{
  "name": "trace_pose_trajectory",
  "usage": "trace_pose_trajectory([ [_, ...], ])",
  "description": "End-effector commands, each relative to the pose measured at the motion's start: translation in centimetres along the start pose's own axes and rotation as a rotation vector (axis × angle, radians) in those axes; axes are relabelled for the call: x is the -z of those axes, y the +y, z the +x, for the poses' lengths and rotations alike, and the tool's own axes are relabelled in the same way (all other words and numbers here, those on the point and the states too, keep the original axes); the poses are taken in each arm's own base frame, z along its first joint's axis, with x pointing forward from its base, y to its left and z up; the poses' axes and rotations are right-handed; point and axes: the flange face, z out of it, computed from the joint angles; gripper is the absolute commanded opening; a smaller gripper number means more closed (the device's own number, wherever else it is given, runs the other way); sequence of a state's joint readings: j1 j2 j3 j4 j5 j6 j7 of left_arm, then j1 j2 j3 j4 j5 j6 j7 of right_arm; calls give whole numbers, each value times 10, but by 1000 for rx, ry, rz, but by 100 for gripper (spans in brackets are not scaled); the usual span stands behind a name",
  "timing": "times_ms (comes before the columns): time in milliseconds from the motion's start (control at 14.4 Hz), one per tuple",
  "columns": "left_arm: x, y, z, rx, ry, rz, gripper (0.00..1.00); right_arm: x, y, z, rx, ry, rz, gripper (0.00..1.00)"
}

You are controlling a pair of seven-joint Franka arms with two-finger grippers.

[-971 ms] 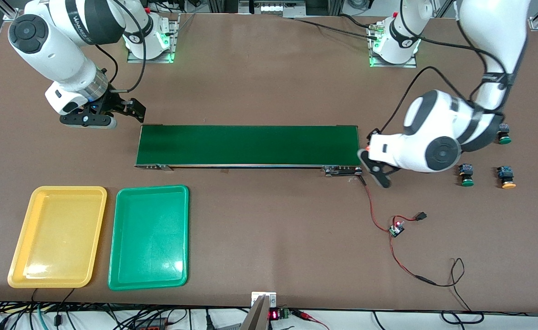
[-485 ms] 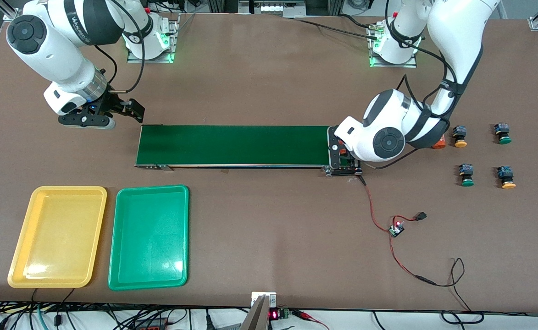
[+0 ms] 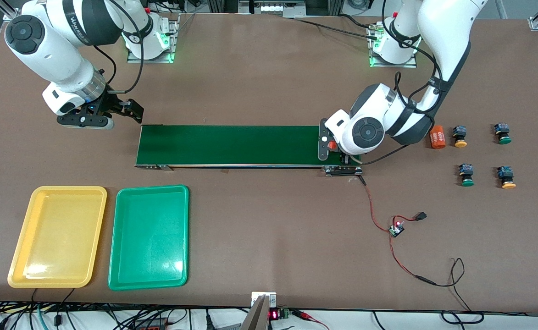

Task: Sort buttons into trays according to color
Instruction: 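Place the orange cylinder on the belt while the right gripper moves to the belt end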

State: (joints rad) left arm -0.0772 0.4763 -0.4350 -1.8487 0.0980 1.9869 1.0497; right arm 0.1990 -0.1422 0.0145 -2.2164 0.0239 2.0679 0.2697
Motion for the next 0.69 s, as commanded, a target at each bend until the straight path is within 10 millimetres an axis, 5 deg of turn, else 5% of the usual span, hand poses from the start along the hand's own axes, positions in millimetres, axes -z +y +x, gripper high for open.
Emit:
trace_pose_trajectory([
  [0, 38, 7, -18, 9, -41, 13, 100, 4, 2, 1, -17, 8, 12, 100],
  [69, 54, 8, -26, 27, -52, 5, 100, 4, 2, 1, -17, 8, 12, 100],
  [416, 159, -12, -133, 312, -27, -22, 100, 4, 2, 1, -17, 5, 11, 100],
  [624, 170, -21, -199, 592, -2, -34, 100, 4, 6, 2, -17, 5, 11, 100],
])
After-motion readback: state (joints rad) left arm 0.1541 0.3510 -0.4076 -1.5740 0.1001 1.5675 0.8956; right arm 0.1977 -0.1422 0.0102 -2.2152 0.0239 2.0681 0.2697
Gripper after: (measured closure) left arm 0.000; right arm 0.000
